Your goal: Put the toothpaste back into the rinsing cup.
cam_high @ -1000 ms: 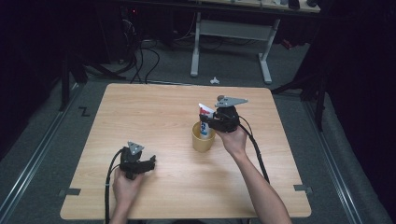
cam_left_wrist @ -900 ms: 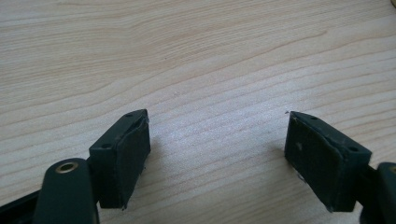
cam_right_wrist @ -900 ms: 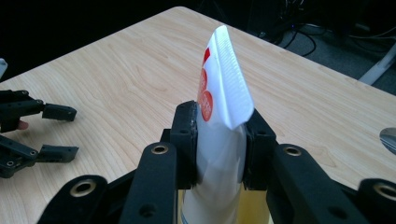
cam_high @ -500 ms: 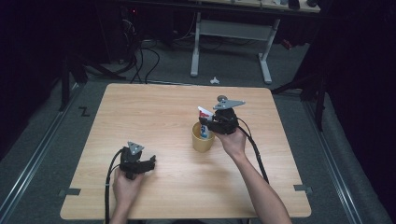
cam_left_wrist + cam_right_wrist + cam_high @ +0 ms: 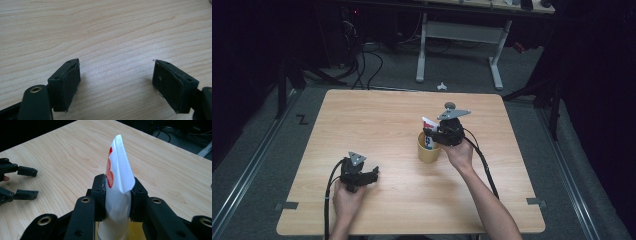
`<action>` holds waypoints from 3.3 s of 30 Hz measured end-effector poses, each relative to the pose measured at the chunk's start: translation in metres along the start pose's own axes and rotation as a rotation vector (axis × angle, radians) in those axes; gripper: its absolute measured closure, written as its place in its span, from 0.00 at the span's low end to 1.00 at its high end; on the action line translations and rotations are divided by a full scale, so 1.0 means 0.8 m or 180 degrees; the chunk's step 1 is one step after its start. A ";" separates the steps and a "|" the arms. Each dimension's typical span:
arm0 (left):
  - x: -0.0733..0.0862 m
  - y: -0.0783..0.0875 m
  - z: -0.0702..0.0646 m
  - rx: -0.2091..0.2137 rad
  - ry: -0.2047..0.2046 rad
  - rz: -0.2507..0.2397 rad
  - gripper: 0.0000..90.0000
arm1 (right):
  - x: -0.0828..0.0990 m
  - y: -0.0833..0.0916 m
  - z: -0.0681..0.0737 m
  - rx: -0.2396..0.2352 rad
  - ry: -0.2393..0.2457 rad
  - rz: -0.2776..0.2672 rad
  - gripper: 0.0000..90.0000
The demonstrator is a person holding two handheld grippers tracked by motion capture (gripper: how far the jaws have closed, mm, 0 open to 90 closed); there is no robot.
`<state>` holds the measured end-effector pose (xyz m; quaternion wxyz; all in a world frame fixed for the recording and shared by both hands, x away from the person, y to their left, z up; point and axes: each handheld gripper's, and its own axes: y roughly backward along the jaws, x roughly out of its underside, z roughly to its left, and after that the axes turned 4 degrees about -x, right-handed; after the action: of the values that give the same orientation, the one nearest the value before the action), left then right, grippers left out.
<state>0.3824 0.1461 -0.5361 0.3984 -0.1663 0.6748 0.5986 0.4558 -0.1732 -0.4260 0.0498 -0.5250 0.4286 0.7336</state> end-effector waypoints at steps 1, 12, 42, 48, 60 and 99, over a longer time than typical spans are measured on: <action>0.000 0.000 0.000 0.0000 0.0000 0.0000 0.25 | 0.000 -0.001 0.000 0.0001 0.0002 0.0003 0.79; 0.000 0.000 0.000 -0.0001 -0.0001 0.0000 0.25 | 0.007 -0.006 0.000 0.0037 0.0020 0.0046 0.79; 0.000 0.000 0.000 -0.0001 -0.0001 0.0000 0.25 | 0.020 0.006 0.004 0.0040 0.0134 0.0053 0.75; 0.000 0.000 0.000 -0.0001 -0.0001 0.0000 0.25 | 0.021 0.006 0.005 0.0053 0.0152 0.0050 0.73; 0.000 0.000 0.000 -0.0002 0.0000 0.0000 0.25 | 0.022 0.006 0.003 -0.0046 0.0017 0.0023 0.56; 0.000 0.000 0.000 -0.0001 -0.0003 0.0001 0.25 | 0.036 0.044 0.008 0.0096 0.0007 -0.0203 0.48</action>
<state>0.3825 0.1458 -0.5360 0.3985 -0.1659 0.6745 0.5989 0.4202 -0.2020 -0.4284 0.0806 -0.5384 0.4227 0.7245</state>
